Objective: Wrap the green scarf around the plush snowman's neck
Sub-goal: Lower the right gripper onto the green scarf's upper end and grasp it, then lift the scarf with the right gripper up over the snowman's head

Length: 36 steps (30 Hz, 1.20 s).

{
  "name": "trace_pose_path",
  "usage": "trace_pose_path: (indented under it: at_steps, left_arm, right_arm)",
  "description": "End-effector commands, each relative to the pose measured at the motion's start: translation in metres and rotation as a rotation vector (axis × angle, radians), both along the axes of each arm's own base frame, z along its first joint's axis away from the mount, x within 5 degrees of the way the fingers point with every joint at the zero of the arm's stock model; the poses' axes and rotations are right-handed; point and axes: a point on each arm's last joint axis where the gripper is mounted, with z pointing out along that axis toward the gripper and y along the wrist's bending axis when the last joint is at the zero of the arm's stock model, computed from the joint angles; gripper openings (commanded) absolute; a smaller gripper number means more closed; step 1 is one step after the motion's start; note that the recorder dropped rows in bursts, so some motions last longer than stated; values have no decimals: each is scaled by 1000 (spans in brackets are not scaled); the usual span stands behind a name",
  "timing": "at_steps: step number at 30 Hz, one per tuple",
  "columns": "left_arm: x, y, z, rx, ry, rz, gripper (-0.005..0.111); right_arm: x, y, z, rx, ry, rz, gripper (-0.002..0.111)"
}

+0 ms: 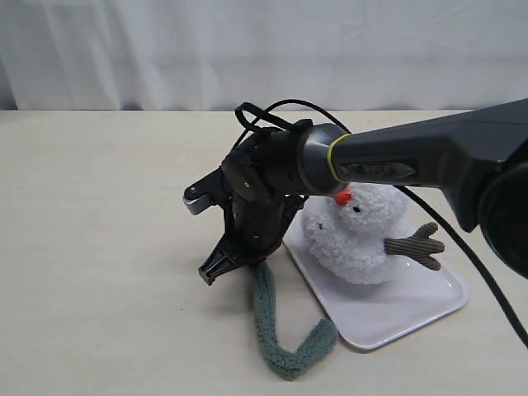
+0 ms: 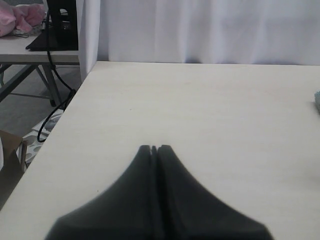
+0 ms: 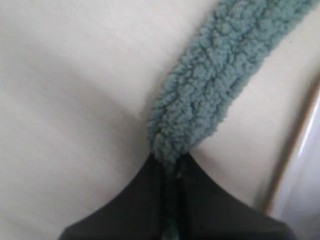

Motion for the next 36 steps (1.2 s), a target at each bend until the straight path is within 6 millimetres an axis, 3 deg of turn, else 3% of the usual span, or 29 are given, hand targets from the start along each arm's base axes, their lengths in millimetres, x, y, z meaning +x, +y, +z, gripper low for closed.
trace_pose_path:
  at_steps: [1,2,3,7,13,24,32,36]
  left_arm:
    - [0,0,0,9,-10,-5,0]
    - [0,0,0,9,-10,-5,0]
    - [0,0,0,9,-10,-5,0]
    - [0,0,0,9,-10,-5,0]
    - [0,0,0,9,-10,-5,0]
    - [0,0,0,9,-10,-5,0]
    - [0,0,0,9,-10,-5,0]
    - [0,0,0,9,-10,-5,0]
  right_arm:
    - [-1,-6,45,7,-88,35,4]
    - [-2,-8,57,14,-111,39,4]
    - [-5,-12,83,35,-160,42,4]
    - [-16,-34,154,18,-324,63,4]
    - [-33,-63,210,-47,-464,45,4]
    - [-28,-98,208,-261,-388,-74,4]
    - [-53,-61,209,-249,-407,103,4]
    - [-58,-57,209,-276,-404,148,4]
